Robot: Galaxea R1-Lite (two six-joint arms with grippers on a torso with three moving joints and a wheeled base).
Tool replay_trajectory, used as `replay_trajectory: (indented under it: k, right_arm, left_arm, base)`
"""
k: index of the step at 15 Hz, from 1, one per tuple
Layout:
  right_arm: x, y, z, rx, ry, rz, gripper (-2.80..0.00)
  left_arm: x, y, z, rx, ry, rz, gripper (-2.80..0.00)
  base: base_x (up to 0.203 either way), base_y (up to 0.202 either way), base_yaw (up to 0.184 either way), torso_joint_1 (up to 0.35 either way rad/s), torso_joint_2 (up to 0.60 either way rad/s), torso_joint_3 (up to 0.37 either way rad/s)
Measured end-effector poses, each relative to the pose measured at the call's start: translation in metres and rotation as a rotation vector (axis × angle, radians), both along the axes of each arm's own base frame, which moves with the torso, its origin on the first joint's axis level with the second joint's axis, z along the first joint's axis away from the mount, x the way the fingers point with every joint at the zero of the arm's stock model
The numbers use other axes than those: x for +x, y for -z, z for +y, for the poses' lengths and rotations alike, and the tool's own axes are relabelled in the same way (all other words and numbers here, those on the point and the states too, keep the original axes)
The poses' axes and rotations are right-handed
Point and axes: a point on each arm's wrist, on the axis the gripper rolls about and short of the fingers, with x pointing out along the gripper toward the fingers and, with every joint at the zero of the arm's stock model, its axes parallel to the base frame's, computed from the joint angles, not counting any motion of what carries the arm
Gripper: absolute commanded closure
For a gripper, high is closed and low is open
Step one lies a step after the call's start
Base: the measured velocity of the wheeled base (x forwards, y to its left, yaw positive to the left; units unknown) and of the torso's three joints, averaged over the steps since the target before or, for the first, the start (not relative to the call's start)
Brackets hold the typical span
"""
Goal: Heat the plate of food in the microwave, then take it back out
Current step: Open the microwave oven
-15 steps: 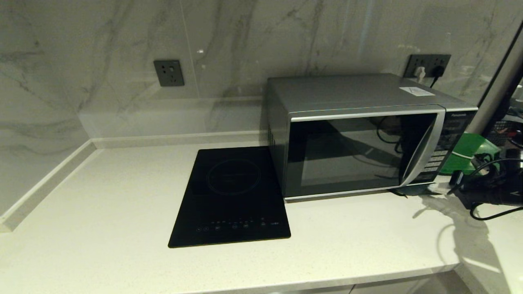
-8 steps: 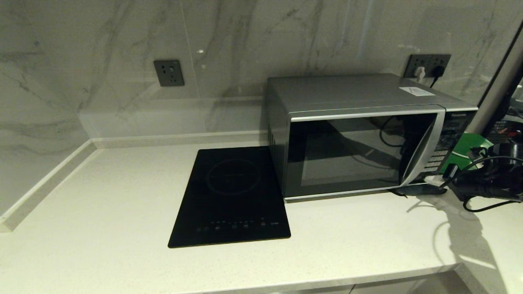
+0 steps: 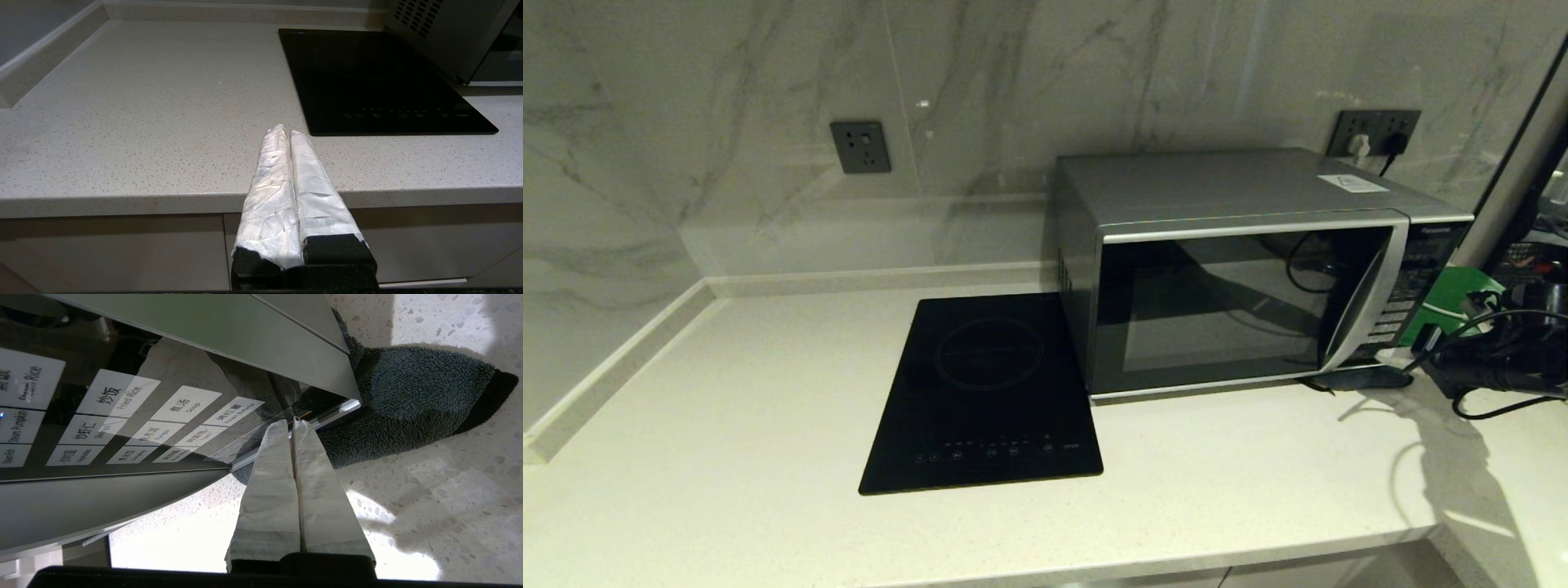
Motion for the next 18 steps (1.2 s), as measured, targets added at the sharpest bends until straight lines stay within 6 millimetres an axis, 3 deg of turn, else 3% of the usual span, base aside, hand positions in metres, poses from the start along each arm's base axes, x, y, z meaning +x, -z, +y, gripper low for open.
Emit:
replay_trajectory:
  k: [3,6,12,15,18]
  right_arm:
    - [-0.004,-0.001,0.002,0.007,-0.002,0.006,0.0]
    - [-0.017,-0.014,0.008,0.014,-0.013,-0.001,0.0]
    - [-0.074,-0.074,0.038,-0.023,-0.011,-0.05,0.0]
    - [-0.108,-0.12,0.071,-0.134,0.043,-0.053,0.0]
    - [-0.15,-0.162,0.127,-0.354,0.134,-0.023,0.0]
  left_arm:
    - [0.0,0.0,0.0,0.0,0.0,0.0,0.0]
    - [0.0,0.0,0.0,0.0,0.0,0.0,0.0]
    - [0.0,0.0,0.0,0.0,0.0,0.0,0.0]
    - [0.0,0.0,0.0,0.0,0.0,0.0,0.0]
    - [0.0,0.0,0.0,0.0,0.0,0.0,0.0]
  base:
    - [0.0,0.0,0.0,0.0,0.0,0.0]
    - [0.0,0.0,0.0,0.0,0.0,0.0]
    - [0.0,0.0,0.0,0.0,0.0,0.0]
    - [0.0,0.0,0.0,0.0,0.0,0.0]
    - [0.0,0.0,0.0,0.0,0.0,0.0]
